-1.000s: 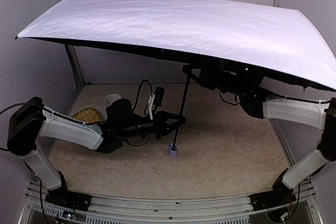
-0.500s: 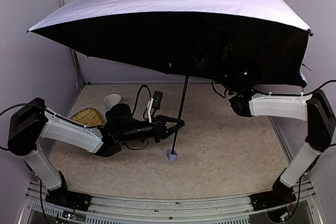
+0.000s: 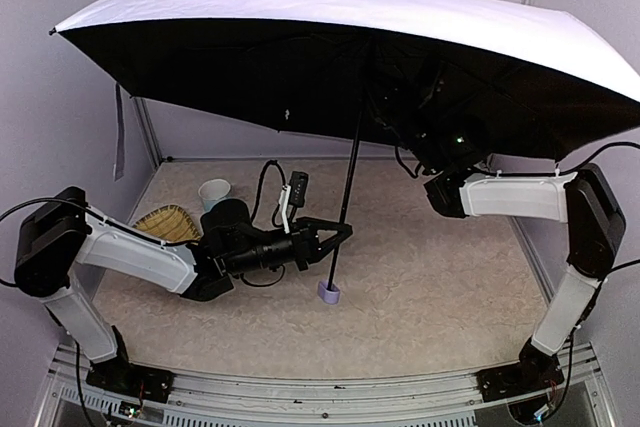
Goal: Put away the umbrella
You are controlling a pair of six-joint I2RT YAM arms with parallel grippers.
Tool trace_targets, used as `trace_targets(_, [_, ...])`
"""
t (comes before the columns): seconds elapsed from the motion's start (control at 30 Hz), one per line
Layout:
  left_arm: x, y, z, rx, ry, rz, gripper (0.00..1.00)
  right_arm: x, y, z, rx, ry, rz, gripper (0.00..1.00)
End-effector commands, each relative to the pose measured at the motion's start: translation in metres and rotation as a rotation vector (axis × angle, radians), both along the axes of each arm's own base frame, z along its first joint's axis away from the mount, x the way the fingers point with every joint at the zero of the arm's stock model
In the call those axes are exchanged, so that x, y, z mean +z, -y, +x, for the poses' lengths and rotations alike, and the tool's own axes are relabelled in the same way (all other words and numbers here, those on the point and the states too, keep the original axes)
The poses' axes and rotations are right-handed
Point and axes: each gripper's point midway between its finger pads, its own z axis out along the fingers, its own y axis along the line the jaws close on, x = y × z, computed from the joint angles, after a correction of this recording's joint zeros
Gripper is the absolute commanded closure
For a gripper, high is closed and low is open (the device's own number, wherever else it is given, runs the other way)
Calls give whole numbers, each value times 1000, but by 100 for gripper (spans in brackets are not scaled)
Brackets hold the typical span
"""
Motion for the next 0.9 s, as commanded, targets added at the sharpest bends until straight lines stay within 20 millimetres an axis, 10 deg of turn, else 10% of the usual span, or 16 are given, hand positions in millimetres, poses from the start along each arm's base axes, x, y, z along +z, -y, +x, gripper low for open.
trace_targets(0.0, [39,1,-12,-17,134,-92,100,23,21,-2,-38,36,116,54])
trace_targets(0.87, [60,0,-30,-61,165,-218,100,22,30,18,-91,-14,213,30])
